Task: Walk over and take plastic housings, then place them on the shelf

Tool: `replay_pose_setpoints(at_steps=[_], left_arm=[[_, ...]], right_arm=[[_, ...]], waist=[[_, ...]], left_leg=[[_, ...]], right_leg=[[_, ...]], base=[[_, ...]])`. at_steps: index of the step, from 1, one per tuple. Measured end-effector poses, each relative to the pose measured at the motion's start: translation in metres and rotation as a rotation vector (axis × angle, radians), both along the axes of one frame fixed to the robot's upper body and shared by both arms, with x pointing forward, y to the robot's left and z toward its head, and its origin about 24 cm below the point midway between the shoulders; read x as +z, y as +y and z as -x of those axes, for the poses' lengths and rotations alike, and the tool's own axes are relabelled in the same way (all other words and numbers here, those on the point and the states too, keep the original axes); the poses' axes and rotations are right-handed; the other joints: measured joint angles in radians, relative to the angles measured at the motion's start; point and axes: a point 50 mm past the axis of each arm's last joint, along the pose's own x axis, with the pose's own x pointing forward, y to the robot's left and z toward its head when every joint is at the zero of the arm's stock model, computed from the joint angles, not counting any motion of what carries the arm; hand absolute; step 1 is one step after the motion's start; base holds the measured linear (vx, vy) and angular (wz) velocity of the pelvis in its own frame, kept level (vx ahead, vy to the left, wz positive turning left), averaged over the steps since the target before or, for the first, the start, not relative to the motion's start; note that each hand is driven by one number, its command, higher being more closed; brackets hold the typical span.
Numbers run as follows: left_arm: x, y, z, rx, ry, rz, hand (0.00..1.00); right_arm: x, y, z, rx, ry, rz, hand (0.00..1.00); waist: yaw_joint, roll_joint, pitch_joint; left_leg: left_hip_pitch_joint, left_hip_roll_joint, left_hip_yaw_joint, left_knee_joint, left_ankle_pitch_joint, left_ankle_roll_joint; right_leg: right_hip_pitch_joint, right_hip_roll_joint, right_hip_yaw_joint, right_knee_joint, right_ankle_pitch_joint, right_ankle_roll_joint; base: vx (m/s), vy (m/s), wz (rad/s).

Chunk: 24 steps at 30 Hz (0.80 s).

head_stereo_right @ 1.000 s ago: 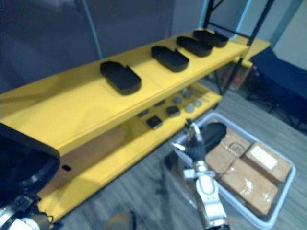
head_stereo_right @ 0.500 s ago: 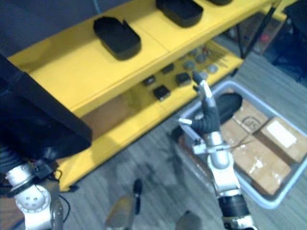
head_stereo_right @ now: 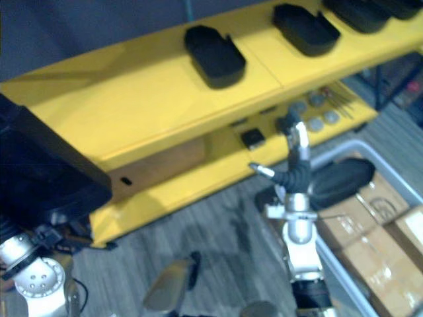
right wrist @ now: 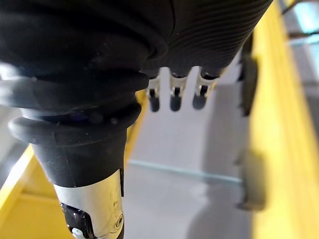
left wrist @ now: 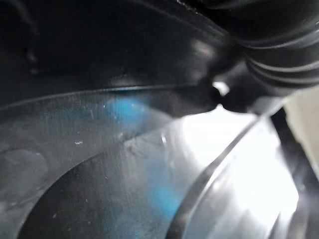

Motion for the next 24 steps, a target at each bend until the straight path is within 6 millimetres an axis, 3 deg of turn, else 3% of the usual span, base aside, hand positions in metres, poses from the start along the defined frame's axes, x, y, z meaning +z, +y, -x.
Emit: replay_pose_setpoints(at_steps=[1,2,3,4,6,8,10,12,13,14,16,18,20,21,24], left_arm=[[0.002,0.0,0.0,0.004,0.0,-0.014,1.0],[0.006,0.0,-0.002,-0.002,-0.006,-0.041,1.0],[0.01,-0.001,-0.005,-0.007,-0.014,-0.062,1.0],[0.012,-0.001,-0.007,-0.006,-0.017,-0.069,1.0],[0.016,-0.002,-0.013,-0.01,-0.022,-0.06,1.0],[0.016,-0.001,-0.015,-0.01,-0.01,-0.053,1.0],[0.013,-0.001,-0.016,-0.016,0.013,-0.044,1.0],[0.011,0.001,-0.014,-0.024,0.048,-0.069,1.0],[0.007,0.001,-0.015,-0.023,0.062,-0.051,1.0],[-0.002,0.0,-0.013,-0.039,0.101,-0.018,1.0],[-0.009,0.0,-0.01,-0.039,0.144,0.004,1.0],[-0.013,-0.001,-0.01,-0.041,0.154,0.02,1.0],[-0.014,-0.005,-0.012,-0.057,0.153,0.03,1.0],[-0.011,-0.006,-0.014,-0.065,0.142,0.026,1.0],[-0.01,-0.006,-0.016,-0.072,0.145,0.018,1.0]], right_arm=[[0.003,0.001,-0.002,0.004,-0.01,-0.002,0.0],[0.009,0.003,-0.008,0.013,-0.029,0.002,0.0],[0.017,0.004,-0.012,0.028,-0.056,0.002,0.0],[0.02,0.005,-0.013,0.037,-0.068,0.001,0.0],[0.033,0.002,-0.016,0.056,-0.109,0.036,0.0],[0.041,-0.006,-0.017,0.06,-0.131,0.065,0.0],[0.046,-0.015,-0.016,0.043,-0.144,0.082,0.0],[0.049,-0.02,-0.018,0.048,-0.134,0.074,0.0],[0.051,-0.022,-0.019,0.046,-0.134,0.09,0.0],[0.054,-0.024,-0.021,0.056,-0.124,0.107,0.0],[0.063,-0.027,-0.024,0.078,-0.124,0.097,0.0],[0.065,-0.034,-0.024,0.094,-0.12,0.091,0.0],[0.059,-0.047,-0.019,0.087,-0.083,0.071,0.0],[0.052,-0.059,-0.01,0.043,-0.066,0.061,0.0],[0.045,-0.066,0.004,0.008,-0.057,0.056,0.0]], waist=[[-0.002,-0.003,-0.006],[-0.003,-0.004,-0.009],[-0.006,0.003,-0.012],[-0.006,0.008,-0.019],[-0.008,0.029,-0.051],[-0.018,0.029,-0.07],[-0.033,0.023,-0.081],[-0.029,-0.037,-0.127],[-0.022,-0.017,-0.128],[-0.004,0.021,-0.149],[0.003,0.056,-0.169],[-0.004,0.068,-0.176],[-0.034,0.074,-0.181],[-0.048,0.07,-0.185],[-0.055,0.046,-0.201]], left_leg=[[0.019,0.0,-0.014,-0.015,-0.002,0.004],[0.068,0.002,-0.049,-0.046,-0.003,0.012],[0.111,0.012,-0.083,-0.071,-0.007,0.018],[0.127,0.021,-0.096,-0.084,-0.009,0.02],[0.176,0.048,-0.15,-0.136,-0.012,0.021],[0.203,0.059,-0.193,-0.153,-0.021,0.012],[0.219,0.06,-0.202,-0.147,-0.033,-0.008],[0.227,0.044,-0.189,-0.144,-0.077,-0.053],[0.236,0.061,-0.191,-0.141,-0.095,-0.064],[0.236,0.115,-0.174,-0.137,-0.104,-0.077],[0.253,0.159,-0.152,-0.178,-0.1,-0.091],[0.291,0.178,-0.105,-0.241,-0.075,-0.106],[0.311,0.192,-0.018,-0.269,-0.057,-0.096],[0.308,0.19,0.008,-0.271,-0.05,-0.086],[0.308,0.164,0.0,-0.317,-0.01,-0.083]], right_leg=[[-0.024,0.001,0.04,0.042,0.076,0.002],[-0.051,0.023,0.095,0.104,0.048,0.025],[-0.071,0.072,0.114,0.108,-0.024,0.021],[-0.087,0.102,0.121,0.088,-0.05,0.019],[-0.171,0.208,0.143,-0.094,-0.092,0.019],[-0.213,0.259,0.186,-0.268,-0.076,0.04],[-0.218,0.275,0.206,-0.416,-0.01,0.051],[-0.199,0.272,0.215,-0.538,0.215,0.062],[-0.183,0.276,0.191,-0.539,0.194,0.083],[-0.158,0.327,0.183,-0.574,0.196,0.07],[-0.143,0.368,0.172,-0.609,0.2,0.055],[-0.124,0.374,0.163,-0.623,0.196,0.048],[-0.075,0.364,0.13,-0.651,0.196,0.048],[-0.056,0.352,0.098,-0.659,0.195,0.048],[-0.052,0.323,0.071,-0.668,0.196,0.051]], base=[[0.26,0.164,0.54],[0.33,0.102,0.55],[0.33,0.072,0.54],[0.3,0.056,0.6],[0.35,0.013,0.61],[0.33,-0.064,0.86],[0.28,-0.109,1.07],[0.38,-0.262,0.95],[0.32,-0.251,0.5],[0.24,-0.174,0.08],[0.24,-0.148,-0.1],[0.17,-0.088,-0.02],[0.09,-0.022,0.38],[0.03,0.016,0.54],[0.0,0.03,0.4]])
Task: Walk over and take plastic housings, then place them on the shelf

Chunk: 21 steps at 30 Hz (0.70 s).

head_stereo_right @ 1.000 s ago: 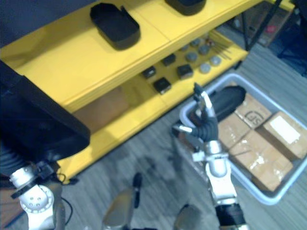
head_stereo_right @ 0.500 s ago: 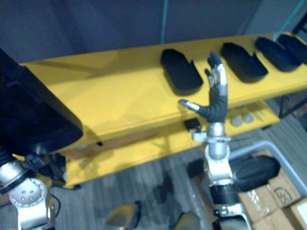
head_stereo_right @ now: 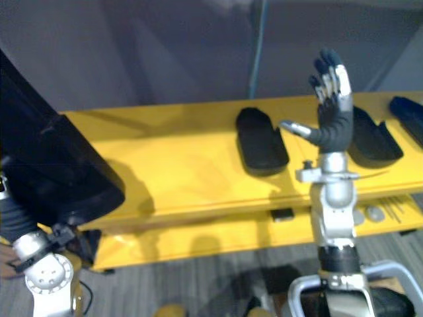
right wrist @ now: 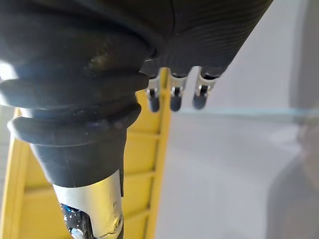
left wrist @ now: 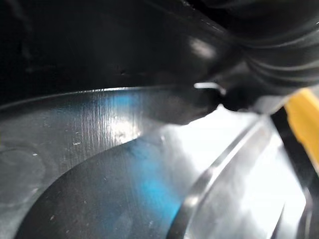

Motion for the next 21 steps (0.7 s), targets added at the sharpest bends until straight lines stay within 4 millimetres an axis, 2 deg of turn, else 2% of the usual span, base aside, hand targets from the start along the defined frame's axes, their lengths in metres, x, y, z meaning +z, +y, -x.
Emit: replay_pose_setpoints(at_steps=[1,4,7,10,12,13,15,18,19,21], left_arm=[[-0.001,0.0,-0.001,-0.01,0.022,-0.006,1.0],[-0.007,0.006,-0.005,-0.044,0.155,-0.045,1.0],[-0.011,0.018,-0.008,-0.089,0.314,-0.111,1.0],[-0.032,0.03,-0.019,-0.179,0.533,-0.11,1.0],[-0.054,0.046,-0.033,-0.225,0.696,-0.058,1.0],[-0.058,0.05,-0.037,-0.234,0.724,-0.033,1.0],[-0.071,0.071,-0.055,-0.207,0.822,0.045,1.0],[-0.074,0.09,-0.069,-0.185,0.861,0.12,1.0],[-0.073,0.096,-0.077,-0.18,0.87,0.16,1.0],[-0.07,0.102,-0.089,-0.174,0.898,0.172,1.0]], right_arm=[[0.0,-0.001,0.006,-0.013,-0.008,0.003,0.0],[0.003,-0.003,0.021,-0.061,-0.052,-0.023,0.0],[0.004,-0.008,0.033,-0.099,-0.077,-0.038,0.0],[0.002,-0.01,0.041,-0.115,-0.059,-0.027,0.0],[-0.006,-0.016,0.044,-0.15,0.002,-0.014,0.0],[-0.008,-0.018,0.045,-0.16,0.016,-0.015,0.0],[-0.013,-0.026,0.048,-0.197,0.06,-0.016,0.0],[-0.016,-0.031,0.052,-0.223,0.076,-0.011,0.0],[-0.016,-0.032,0.052,-0.225,0.082,-0.003,0.0],[-0.016,-0.034,0.053,-0.224,0.089,0.013,0.0]], waist=[[-0.002,-0.011,-0.006],[-0.002,-0.019,-0.014],[-0.014,-0.019,-0.033],[-0.045,-0.005,-0.047],[-0.07,0.001,-0.054],[-0.074,0.002,-0.054],[-0.109,0.003,-0.053],[-0.127,0.005,-0.054],[-0.145,0.006,-0.053],[-0.154,0.01,-0.05]], left_leg=[[0.002,-0.01,0.0,-0.025,0.019,0.002],[0.017,-0.014,0.013,-0.057,0.036,-0.002],[0.015,0.01,0.123,-0.07,0.041,-0.011],[0.027,0.014,0.198,-0.082,0.05,-0.013],[0.035,0.014,0.244,-0.091,0.048,-0.011],[0.034,0.014,0.255,-0.091,0.048,-0.011],[0.032,0.015,0.288,-0.092,0.048,-0.011],[0.034,0.017,0.335,-0.091,0.046,-0.013],[0.035,0.018,0.347,-0.091,0.046,-0.013],[0.05,0.021,0.382,-0.093,0.044,-0.017]], right_leg=[[0.004,-0.009,-0.013,-0.009,0.003,0.004],[0.028,-0.021,-0.032,-0.026,0.006,0.009],[0.029,-0.019,-0.028,-0.048,0.013,0.018],[0.028,-0.015,0.002,-0.082,0.04,0.026],[0.019,-0.007,0.04,-0.117,0.067,0.028],[0.011,-0.005,0.054,-0.122,0.072,0.024],[-0.003,0.005,0.086,-0.145,0.093,0.027],[-0.031,0.017,0.125,-0.148,0.109,0.022],[-0.033,0.021,0.136,-0.154,0.113,0.023],[-0.034,0.03,0.165,-0.162,0.119,0.022]], base=[[-0.01,0.017,0.41],[-0.03,0.014,0.24],[-0.03,-0.002,-0.01],[-0.01,0.013,-0.27],[-0.01,0.047,-0.57],[-0.01,0.03,-0.51],[-0.01,0.015,-0.43],[0.01,0.02,-0.45],[0.02,0.007,-0.41],[0.01,0.0,-0.38]])
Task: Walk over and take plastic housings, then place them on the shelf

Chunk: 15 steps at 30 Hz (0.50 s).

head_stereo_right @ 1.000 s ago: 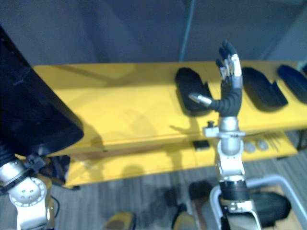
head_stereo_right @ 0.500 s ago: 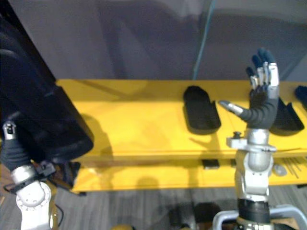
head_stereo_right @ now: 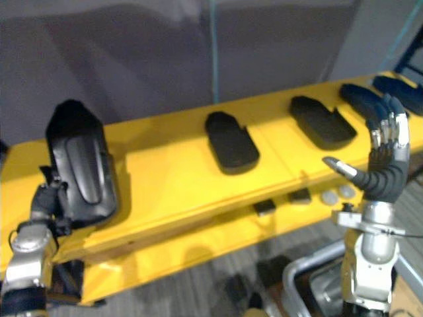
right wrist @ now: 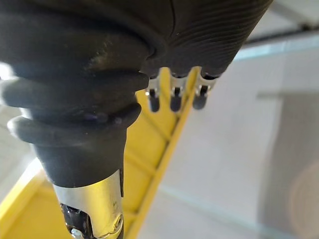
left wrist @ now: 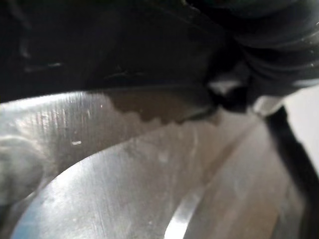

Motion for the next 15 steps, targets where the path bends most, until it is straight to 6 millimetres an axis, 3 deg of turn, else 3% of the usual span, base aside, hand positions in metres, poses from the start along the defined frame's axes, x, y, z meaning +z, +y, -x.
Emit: replay_pose_setpoints(at_steps=[4,11,15], left_arm=[[0.01,0.006,-0.02,0.029,-0.008,0.066,1.0],[-0.003,0.01,-0.033,0.107,0.164,0.141,1.0],[-0.008,0.007,-0.035,0.128,0.256,0.173,1.0]], right_arm=[[-0.003,-0.004,0.004,0.003,0.018,-0.002,0.0],[-0.001,-0.005,0.004,0.047,0.026,0.003,0.0],[-0.003,-0.005,0.003,0.054,0.038,-0.018,0.0]], waist=[[-0.035,0.004,0.003],[-0.075,0.035,0.035],[-0.089,0.031,0.05]], left_leg=[[0.005,0.007,0.032,0.0,-0.006,-0.004],[0.005,0.013,0.09,0.007,-0.017,-0.003],[0.0,0.02,0.11,0.021,-0.025,-0.007]], right_leg=[[-0.012,0.012,0.029,-0.005,0.005,-0.003],[-0.031,0.022,0.088,-0.042,0.037,-0.008],[-0.036,0.031,0.1,-0.054,0.048,-0.011]], base=[[-0.01,-0.014,-0.22],[-0.03,-0.017,-0.26],[-0.03,-0.031,-0.13]])
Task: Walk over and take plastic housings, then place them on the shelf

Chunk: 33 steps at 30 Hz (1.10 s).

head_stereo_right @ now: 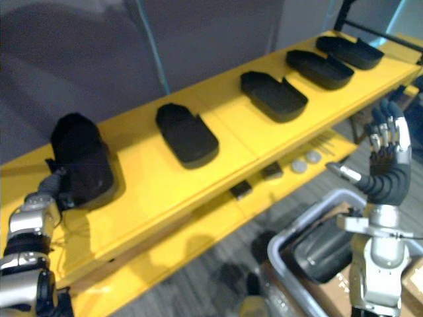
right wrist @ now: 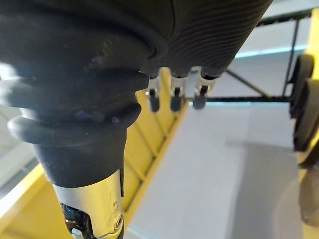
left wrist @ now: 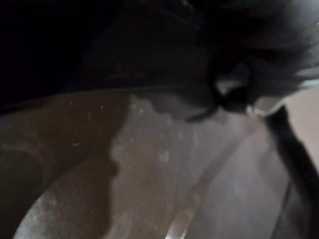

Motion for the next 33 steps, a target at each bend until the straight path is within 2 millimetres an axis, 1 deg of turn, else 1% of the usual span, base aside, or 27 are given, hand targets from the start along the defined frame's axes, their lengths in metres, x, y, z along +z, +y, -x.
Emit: replay_pose_setpoints(at_steps=[3,7,10,13,15,17,19,23,24,30,33], left_arm=[[0.002,0.0,-0.002,0.007,0.035,-0.015,1.0],[0.005,0.0,-0.004,0.006,0.062,-0.036,1.0],[0.005,0.001,-0.003,0.004,0.103,-0.055,1.0],[0.005,0.003,-0.003,0.0,0.148,-0.089,1.0],[0.004,0.004,-0.001,-0.01,0.175,-0.105,1.0],[0.003,0.004,-0.001,-0.024,0.184,-0.102,1.0],[0.005,0.006,0.0,-0.066,0.196,-0.093,1.0],[0.003,0.008,0.002,-0.077,0.21,-0.076,1.0],[0.002,0.009,0.002,-0.077,0.21,-0.075,0.0],[0.0,0.011,0.003,-0.072,0.202,-0.067,0.0],[0.0,0.01,0.003,-0.048,0.173,-0.033,0.0]], right_arm=[[-0.001,0.0,0.0,0.002,0.007,-0.006,0.0],[-0.003,0.002,-0.001,0.015,0.014,-0.008,0.0],[-0.005,0.007,-0.003,0.035,0.024,-0.014,0.0],[-0.006,0.007,-0.003,0.035,0.024,-0.018,0.0],[-0.006,0.007,-0.003,0.034,0.025,-0.021,0.0],[-0.006,0.008,-0.004,0.037,0.027,-0.024,0.0],[-0.01,0.014,-0.006,0.054,0.039,-0.039,0.0],[-0.01,0.014,-0.006,0.055,0.038,-0.04,0.0],[-0.01,0.015,-0.007,0.055,0.038,-0.041,0.0],[-0.011,0.018,-0.009,0.067,0.046,-0.048,0.0],[-0.011,0.018,-0.009,0.066,0.049,-0.053,0.0]], waist=[[0.001,0.005,0.005],[0.001,0.009,0.035],[0.001,0.01,0.037],[0.002,0.011,0.038],[-0.005,0.012,0.039],[-0.002,0.012,0.039],[0.008,0.012,0.039],[0.009,0.012,0.04],[0.009,0.012,0.04],[0.013,0.012,0.04],[0.013,0.012,0.04]], left_leg=[[0.002,0.002,0.003,0.0,-0.001,-0.001],[0.014,0.004,0.002,0.001,-0.001,-0.001],[0.013,0.004,0.002,0.001,-0.002,-0.001],[0.014,0.004,-0.001,0.001,-0.002,-0.001],[0.016,0.006,-0.012,0.001,-0.002,-0.001],[0.014,0.006,-0.022,0.001,-0.002,-0.001],[0.015,0.006,-0.024,0.0,-0.002,-0.001],[0.019,0.007,-0.027,0.001,-0.002,-0.001],[0.018,0.007,-0.029,0.001,-0.002,0.0],[0.017,0.006,-0.03,0.001,-0.001,0.0],[0.017,0.006,-0.031,0.0,-0.001,0.0]], right_leg=[[-0.001,0.004,0.009,0.0,0.001,-0.001],[0.011,0.006,0.009,0.0,0.0,-0.001],[0.012,0.005,0.009,-0.006,0.0,-0.001],[0.02,0.005,0.004,-0.014,0.001,-0.001],[0.029,0.004,-0.013,-0.014,0.001,-0.001],[0.03,0.004,-0.014,-0.014,0.001,-0.001],[0.032,0.004,-0.016,-0.015,0.001,-0.001],[0.042,0.003,-0.026,-0.016,0.001,-0.001],[0.043,0.003,-0.031,-0.016,0.001,-0.001],[0.044,0.004,-0.035,-0.017,0.001,-0.001],[0.043,0.003,-0.036,-0.017,0.001,-0.001]], base=[[-0.01,-0.018,-0.06],[-0.03,-0.018,0.0],[-0.01,-0.007,0.0],[-0.01,-0.005,0.02],[-0.02,-0.016,0.15],[-0.03,-0.014,0.1],[-0.06,-0.02,0.03],[-0.04,-0.015,0.04],[-0.05,-0.022,0.09],[-0.02,-0.011,0.01],[0.0,0.0,0.0]])
